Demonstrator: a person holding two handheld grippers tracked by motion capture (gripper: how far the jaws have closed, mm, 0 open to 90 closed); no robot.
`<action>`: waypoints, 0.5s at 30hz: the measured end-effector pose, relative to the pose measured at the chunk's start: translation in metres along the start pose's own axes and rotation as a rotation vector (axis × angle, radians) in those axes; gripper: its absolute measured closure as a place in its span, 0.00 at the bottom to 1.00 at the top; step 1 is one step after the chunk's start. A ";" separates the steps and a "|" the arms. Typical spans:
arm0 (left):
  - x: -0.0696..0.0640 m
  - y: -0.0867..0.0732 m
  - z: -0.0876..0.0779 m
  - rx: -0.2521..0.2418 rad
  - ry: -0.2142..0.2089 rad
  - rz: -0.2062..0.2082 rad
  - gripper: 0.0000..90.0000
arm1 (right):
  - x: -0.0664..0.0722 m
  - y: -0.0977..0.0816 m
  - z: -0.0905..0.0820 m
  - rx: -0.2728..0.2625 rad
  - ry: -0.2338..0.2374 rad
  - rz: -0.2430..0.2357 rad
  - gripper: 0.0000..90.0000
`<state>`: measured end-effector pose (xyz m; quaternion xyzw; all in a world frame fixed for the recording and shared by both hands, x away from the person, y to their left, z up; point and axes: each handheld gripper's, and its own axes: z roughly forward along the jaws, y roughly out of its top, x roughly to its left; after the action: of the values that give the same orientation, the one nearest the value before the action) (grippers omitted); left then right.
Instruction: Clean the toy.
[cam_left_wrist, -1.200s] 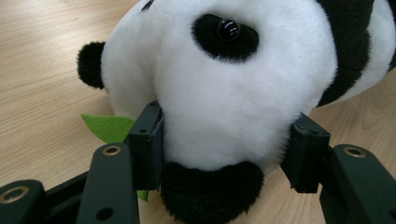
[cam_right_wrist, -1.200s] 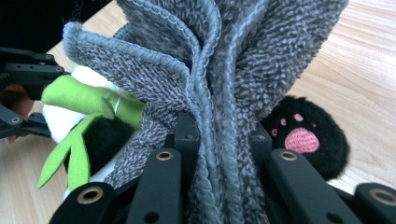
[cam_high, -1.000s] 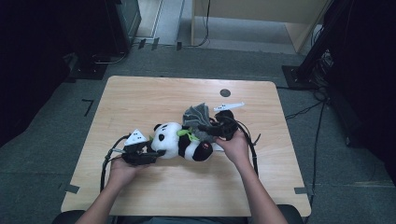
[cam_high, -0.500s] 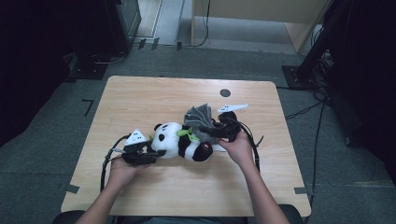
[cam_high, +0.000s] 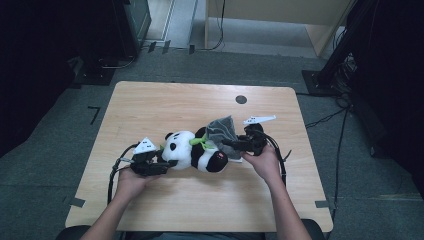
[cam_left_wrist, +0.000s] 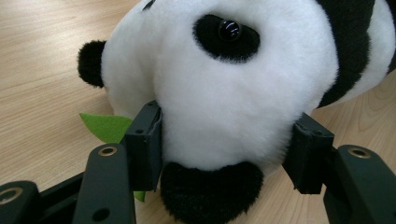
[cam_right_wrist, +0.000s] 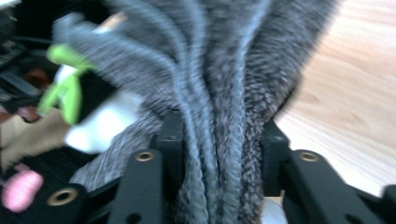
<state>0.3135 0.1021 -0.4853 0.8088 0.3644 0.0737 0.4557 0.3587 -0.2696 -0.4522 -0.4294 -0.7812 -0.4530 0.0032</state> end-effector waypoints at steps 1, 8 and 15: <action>0.000 0.001 0.000 0.003 -0.001 0.000 0.44 | -0.002 -0.002 0.000 0.007 -0.002 0.008 0.68; 0.001 0.001 0.000 0.001 -0.003 -0.004 0.44 | -0.008 -0.009 -0.001 0.045 0.014 0.035 0.78; 0.001 0.001 0.000 -0.002 -0.002 -0.005 0.44 | -0.014 -0.015 -0.001 0.098 -0.029 0.054 0.80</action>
<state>0.3144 0.1029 -0.4848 0.8076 0.3658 0.0722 0.4568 0.3566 -0.2835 -0.4678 -0.4559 -0.7907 -0.4079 0.0251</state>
